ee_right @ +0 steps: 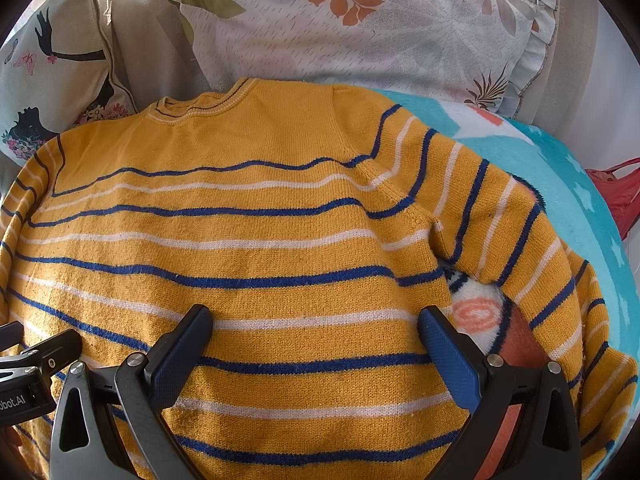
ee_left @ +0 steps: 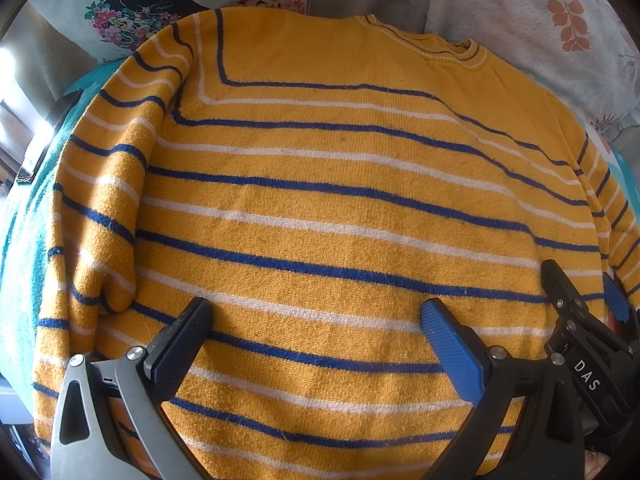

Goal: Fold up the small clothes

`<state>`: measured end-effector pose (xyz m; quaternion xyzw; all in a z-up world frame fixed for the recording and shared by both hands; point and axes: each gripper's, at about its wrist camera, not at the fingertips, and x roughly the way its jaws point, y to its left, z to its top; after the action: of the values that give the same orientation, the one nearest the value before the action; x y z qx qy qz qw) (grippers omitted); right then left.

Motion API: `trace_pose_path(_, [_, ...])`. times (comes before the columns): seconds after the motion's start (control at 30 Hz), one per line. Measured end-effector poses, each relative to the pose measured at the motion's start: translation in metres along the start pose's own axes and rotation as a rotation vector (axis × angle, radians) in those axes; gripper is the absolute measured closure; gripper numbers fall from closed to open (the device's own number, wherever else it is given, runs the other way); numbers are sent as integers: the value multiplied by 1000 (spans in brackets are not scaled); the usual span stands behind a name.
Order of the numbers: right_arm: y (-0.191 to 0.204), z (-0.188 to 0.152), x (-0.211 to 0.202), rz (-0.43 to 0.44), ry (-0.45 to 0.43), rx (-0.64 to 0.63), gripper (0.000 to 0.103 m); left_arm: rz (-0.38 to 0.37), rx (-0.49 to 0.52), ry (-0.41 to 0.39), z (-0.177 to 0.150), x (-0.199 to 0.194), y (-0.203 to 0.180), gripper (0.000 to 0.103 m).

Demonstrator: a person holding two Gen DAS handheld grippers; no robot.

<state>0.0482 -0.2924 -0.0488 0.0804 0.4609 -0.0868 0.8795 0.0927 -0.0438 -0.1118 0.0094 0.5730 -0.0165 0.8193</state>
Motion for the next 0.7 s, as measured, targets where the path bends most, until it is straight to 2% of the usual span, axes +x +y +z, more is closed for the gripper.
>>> trace_pose_path(0.7, [0, 0, 0, -1, 0, 2, 0, -2, 1, -9, -4, -1, 1, 0])
